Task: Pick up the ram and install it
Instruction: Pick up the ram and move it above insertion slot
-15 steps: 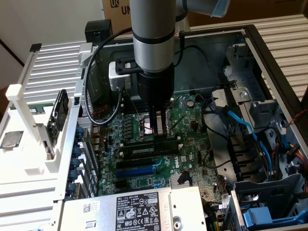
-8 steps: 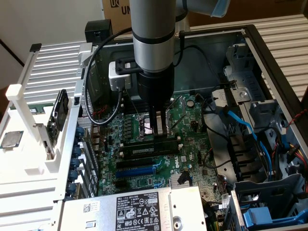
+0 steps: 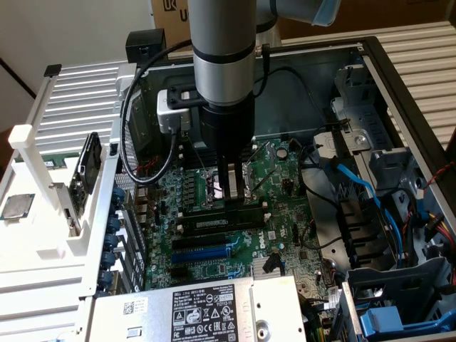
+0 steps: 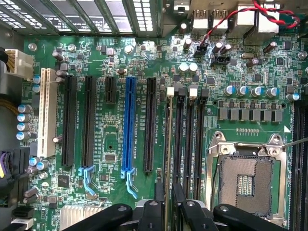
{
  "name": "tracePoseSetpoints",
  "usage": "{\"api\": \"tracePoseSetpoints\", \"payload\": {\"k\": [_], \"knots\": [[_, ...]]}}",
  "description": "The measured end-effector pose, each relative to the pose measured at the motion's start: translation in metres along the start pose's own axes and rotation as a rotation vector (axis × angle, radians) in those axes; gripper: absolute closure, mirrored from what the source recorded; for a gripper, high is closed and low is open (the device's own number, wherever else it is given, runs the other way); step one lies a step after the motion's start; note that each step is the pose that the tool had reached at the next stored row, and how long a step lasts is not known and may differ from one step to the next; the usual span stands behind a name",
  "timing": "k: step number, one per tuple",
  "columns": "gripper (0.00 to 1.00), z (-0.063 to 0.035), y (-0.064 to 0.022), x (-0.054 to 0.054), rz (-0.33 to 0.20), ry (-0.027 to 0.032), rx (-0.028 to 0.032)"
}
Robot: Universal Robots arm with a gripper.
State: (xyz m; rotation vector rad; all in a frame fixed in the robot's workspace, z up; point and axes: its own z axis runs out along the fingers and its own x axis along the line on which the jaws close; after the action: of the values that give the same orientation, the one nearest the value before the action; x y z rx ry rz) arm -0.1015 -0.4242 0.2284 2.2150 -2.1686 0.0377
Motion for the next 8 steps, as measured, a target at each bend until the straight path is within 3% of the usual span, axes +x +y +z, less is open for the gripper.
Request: {"api": "tracePoseSetpoints", "payload": {"k": [8], "knots": [[0.78,-0.0136,0.0012,0.001,0.000,0.0001,0.0006]]}}
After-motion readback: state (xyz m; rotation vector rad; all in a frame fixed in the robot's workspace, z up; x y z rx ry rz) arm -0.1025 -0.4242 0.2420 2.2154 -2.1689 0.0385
